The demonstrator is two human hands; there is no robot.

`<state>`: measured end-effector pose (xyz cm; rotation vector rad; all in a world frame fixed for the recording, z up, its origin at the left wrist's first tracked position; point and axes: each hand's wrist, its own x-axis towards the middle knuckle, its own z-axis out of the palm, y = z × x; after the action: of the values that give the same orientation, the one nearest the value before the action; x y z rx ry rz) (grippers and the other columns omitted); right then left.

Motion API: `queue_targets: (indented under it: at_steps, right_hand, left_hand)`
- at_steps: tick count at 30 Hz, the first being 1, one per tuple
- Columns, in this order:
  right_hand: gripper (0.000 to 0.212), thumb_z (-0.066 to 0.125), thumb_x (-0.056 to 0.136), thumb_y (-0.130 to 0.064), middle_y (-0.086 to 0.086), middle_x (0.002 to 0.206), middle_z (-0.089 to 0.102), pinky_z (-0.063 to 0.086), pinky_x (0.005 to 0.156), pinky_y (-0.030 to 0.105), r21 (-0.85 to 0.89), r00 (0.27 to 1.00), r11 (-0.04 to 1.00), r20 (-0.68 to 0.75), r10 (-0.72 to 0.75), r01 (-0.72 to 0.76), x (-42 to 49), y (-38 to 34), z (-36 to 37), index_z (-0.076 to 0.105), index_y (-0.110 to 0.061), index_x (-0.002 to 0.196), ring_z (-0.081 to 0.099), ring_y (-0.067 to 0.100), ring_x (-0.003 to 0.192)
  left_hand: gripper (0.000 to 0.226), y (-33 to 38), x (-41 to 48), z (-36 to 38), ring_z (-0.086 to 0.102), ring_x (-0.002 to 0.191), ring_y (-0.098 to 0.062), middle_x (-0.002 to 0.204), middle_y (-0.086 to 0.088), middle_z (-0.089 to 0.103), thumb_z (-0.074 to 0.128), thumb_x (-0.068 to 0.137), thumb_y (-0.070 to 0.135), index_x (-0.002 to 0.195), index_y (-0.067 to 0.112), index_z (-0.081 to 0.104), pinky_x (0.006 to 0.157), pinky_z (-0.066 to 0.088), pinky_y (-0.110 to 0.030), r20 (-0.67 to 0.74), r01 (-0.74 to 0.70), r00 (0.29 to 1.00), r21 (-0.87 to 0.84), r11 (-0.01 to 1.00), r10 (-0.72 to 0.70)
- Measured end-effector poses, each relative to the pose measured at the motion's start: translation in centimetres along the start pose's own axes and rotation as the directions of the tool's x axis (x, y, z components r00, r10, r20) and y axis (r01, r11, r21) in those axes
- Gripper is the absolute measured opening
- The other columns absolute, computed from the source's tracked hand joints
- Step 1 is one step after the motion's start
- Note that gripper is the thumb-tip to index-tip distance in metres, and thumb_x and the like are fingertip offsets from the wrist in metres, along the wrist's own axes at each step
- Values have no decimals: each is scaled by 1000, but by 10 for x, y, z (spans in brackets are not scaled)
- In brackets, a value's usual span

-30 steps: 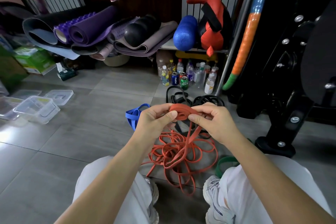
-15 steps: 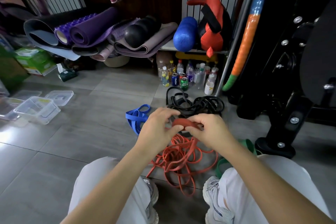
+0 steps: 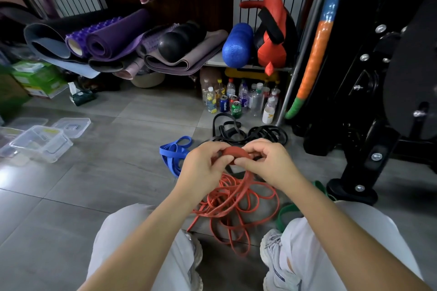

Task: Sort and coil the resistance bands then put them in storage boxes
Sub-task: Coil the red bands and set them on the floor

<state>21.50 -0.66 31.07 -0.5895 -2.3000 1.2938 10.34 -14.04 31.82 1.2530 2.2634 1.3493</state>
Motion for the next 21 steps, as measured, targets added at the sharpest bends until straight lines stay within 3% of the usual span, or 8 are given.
queue_targets:
  at_steps: [3,6,11,13,15,16,18,21]
  right_hand:
    - [18,78,74,-22,-11,84,69,48,71,22,41,997,999,72,25,-28,-2,0,2,71,-33,86,64,1,76]
    - [25,75,75,-11,-13,81,73,54,77,21,268,995,963,99,-24,-3,-4,-7,4,70,-31,90,68,3,80]
    - [20,66,81,-5,-10,78,74,53,67,16,457,999,889,-31,27,-10,-23,-9,11,70,-23,88,68,3,73]
    - [15,66,84,-5,-8,75,74,55,68,20,387,998,921,-16,58,-47,-31,-8,8,72,-17,90,68,5,71]
    - [10,69,84,-12,-10,72,72,53,67,18,165,997,985,61,43,-53,-35,-8,1,73,-19,89,67,4,69]
    - [7,70,83,-18,-13,68,69,49,63,14,9,994,1000,104,25,-26,-35,-9,-2,73,-23,88,64,0,65]
    - [7,71,82,-28,-17,61,64,41,57,10,-205,987,977,156,-25,57,-35,-16,-5,74,-25,88,58,-6,61]
    - [10,69,82,-30,-13,70,68,43,60,15,-256,984,962,172,-54,98,-37,-26,-7,74,-25,90,59,-4,68]
  left_hand:
    - [30,3,-1,-8,69,77,-11,83,12,73,62,88,10,87,39,68,68,54,-22,8,55,998,-298,953,-55]
    - [21,2,1,-17,67,78,-8,88,3,74,60,89,10,96,27,69,72,52,-21,75,135,991,-462,877,-113]
    - [20,9,-17,-11,64,73,-11,88,-9,70,61,84,13,103,9,67,71,55,-23,256,324,946,-693,645,-200]
    - [18,12,-21,-10,65,74,-13,90,-8,69,61,88,9,105,8,65,72,57,-30,270,351,934,-558,752,-236]
    - [26,13,-20,-15,66,82,-13,99,2,68,65,87,15,113,15,63,80,56,-35,226,226,956,-159,961,-187]
    - [30,17,-20,-19,65,85,-9,102,9,66,67,86,20,115,22,62,81,54,-31,217,127,967,31,991,-131]
    - [23,29,-19,-26,62,82,-3,96,17,65,67,85,26,108,29,65,77,50,-23,254,-13,966,207,978,-41]
    - [12,43,-19,-32,59,74,-6,86,13,63,63,87,26,98,27,66,66,44,-21,325,-141,946,381,914,11]
